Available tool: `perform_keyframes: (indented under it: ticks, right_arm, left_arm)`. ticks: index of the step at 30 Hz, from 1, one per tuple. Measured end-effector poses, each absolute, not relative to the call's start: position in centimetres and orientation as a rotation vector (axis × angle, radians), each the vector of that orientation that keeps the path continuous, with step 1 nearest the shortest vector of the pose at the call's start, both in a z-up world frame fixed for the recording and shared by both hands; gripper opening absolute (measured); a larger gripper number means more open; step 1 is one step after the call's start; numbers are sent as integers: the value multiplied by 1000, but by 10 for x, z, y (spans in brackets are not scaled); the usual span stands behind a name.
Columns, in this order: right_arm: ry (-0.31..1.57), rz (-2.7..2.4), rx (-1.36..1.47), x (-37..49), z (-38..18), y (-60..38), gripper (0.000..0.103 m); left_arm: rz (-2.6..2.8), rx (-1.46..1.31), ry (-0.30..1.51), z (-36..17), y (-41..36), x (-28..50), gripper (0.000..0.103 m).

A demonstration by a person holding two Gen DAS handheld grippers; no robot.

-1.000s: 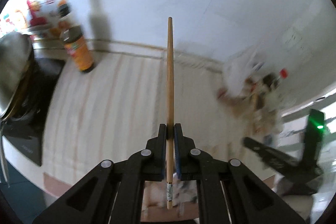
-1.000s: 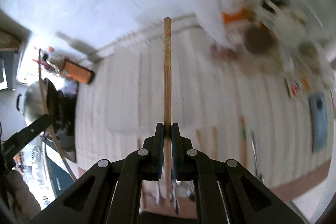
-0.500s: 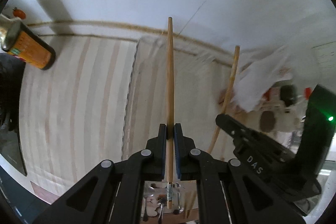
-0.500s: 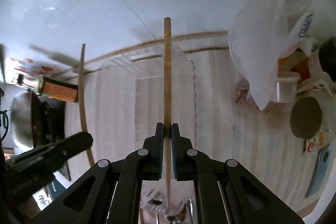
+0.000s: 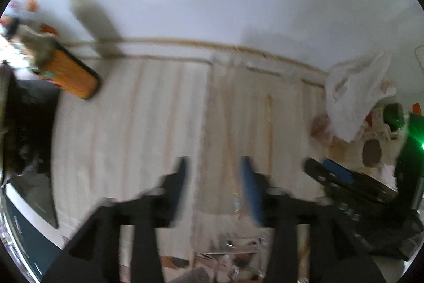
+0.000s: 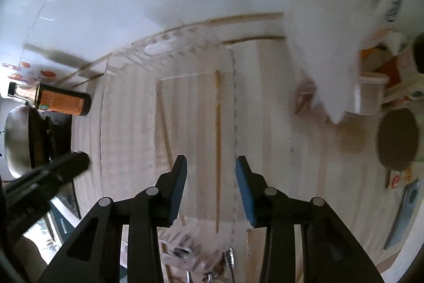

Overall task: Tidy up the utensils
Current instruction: 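Open both tools to drop the chopsticks into the clear box, then grasp a wooden chopstick with the left tool while the right tool grasps another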

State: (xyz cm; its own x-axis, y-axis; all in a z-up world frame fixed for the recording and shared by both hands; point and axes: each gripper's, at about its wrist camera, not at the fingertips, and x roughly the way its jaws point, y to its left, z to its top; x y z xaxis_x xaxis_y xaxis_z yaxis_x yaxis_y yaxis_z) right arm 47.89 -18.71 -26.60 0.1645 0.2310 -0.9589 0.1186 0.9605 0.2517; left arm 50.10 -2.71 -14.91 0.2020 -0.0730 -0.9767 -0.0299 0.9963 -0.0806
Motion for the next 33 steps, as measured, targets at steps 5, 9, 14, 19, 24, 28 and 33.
perform_keyframes:
  ticks: [5,9,14,19,24,28,33]
  right_arm:
    - [1293,4,251,442,-235,-198,65]
    - [1178,-58,221,408,-219,-201,75]
    - [1175,-102,244,364,-227,-207,74]
    - [1287,-109,276,319,-271,-210,61]
    - [1453,-125,317,280,-329,-215,34]
    - [1500,-134,337,262,-354,-217,32]
    - [1522,-139,311,255,-371,-213,31]
  left_arm:
    - [45,-50,1198,-130,-10,472,100]
    - [61,-36,1166,-133,0,452,103]
    - [75,-13,1172,-149,3,419,103]
    - [77,76,1252,-188,3,372,103]
    - [55,88,1413,-249,7,332,99]
    - [-11,36,1537,-292,1,315,77]
    - [-52,57,1578,-314,-8,308,43]
